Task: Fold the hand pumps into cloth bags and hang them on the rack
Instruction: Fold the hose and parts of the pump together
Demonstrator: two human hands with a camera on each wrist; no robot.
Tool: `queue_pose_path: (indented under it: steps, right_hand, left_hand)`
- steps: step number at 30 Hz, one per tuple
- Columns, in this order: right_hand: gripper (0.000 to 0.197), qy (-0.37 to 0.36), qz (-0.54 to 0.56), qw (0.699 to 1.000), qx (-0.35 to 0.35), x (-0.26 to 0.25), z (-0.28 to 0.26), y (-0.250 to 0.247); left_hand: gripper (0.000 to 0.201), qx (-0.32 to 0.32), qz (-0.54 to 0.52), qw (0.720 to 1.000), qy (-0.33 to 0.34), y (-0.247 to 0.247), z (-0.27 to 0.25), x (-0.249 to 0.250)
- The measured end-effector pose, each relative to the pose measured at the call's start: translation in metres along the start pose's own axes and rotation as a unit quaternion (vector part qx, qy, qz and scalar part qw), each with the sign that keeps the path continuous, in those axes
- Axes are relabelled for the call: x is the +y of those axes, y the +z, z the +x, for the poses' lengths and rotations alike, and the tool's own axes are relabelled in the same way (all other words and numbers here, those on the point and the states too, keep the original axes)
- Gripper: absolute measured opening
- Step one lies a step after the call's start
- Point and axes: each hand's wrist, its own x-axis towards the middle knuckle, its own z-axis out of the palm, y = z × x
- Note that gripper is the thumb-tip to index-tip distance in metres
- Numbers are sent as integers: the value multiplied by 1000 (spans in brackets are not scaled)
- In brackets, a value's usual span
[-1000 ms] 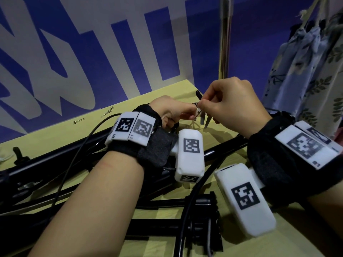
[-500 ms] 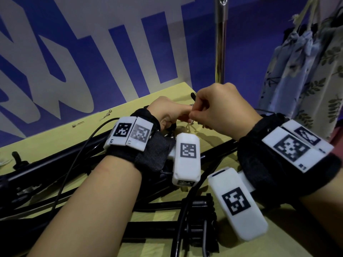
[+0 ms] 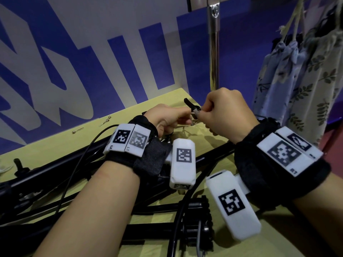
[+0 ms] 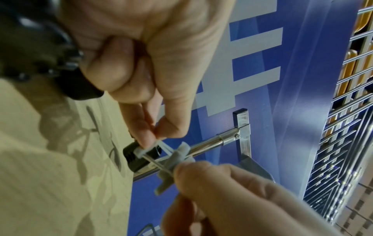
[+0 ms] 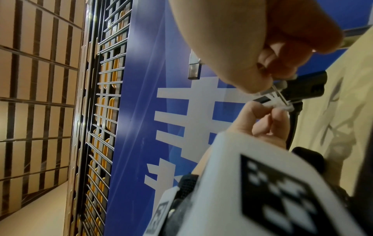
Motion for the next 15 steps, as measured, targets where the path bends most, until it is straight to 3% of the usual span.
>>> queue_pose_path:
  steps: [4,15]
  right_hand:
    - [36,30,43,998,-27,5,-2,2]
    - [25,9,10,998,-54,-4,-6,15]
  left_hand:
    - [20,21,18,1000,1,0,0,-1]
    - [16,75,72,995,14,-2,1,-4]
